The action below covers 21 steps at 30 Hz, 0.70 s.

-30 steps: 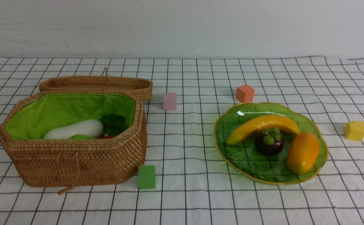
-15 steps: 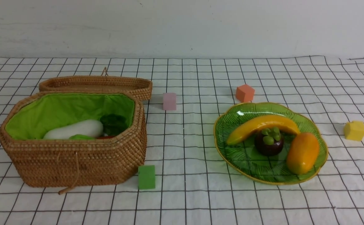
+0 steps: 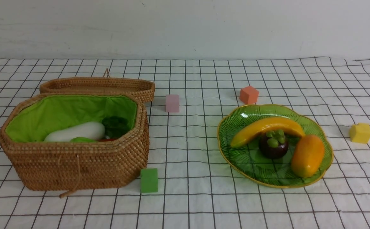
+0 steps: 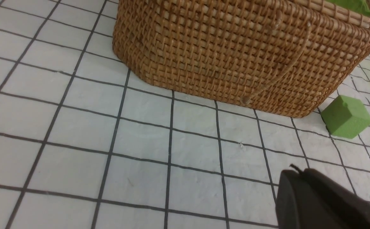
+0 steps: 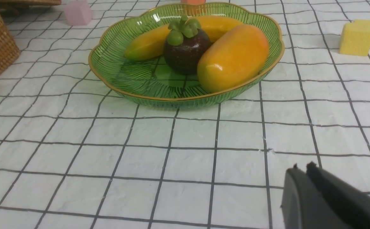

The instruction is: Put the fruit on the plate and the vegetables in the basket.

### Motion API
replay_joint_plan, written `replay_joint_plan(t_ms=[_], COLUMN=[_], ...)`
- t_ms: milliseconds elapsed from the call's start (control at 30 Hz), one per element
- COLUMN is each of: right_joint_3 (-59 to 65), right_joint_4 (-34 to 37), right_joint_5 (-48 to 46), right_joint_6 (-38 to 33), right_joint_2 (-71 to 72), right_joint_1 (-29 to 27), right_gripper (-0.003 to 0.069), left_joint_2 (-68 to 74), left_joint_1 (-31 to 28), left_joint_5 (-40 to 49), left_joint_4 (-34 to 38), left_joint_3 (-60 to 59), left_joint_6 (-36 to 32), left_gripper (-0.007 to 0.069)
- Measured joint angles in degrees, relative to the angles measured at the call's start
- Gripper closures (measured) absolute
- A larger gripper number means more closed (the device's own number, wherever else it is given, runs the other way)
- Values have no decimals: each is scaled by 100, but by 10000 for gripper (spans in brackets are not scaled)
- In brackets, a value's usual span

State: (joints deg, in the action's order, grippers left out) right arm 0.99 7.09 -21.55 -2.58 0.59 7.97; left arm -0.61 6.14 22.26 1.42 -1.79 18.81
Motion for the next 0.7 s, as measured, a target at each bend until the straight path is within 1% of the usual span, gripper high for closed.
replay_joint_plan(t_ms=[700], right_joint_3=[0], right_joint_4=[0], right_joint_5=[-5], right_joint_6=[0], right_joint_2=[0], right_joint_1=[0], right_gripper=[585], left_joint_2=[0], left_joint_1=[0], left_joint_5=[0], left_joint_4=[0], left_joint_3=[0], left_joint_6=[0], left_gripper=[626])
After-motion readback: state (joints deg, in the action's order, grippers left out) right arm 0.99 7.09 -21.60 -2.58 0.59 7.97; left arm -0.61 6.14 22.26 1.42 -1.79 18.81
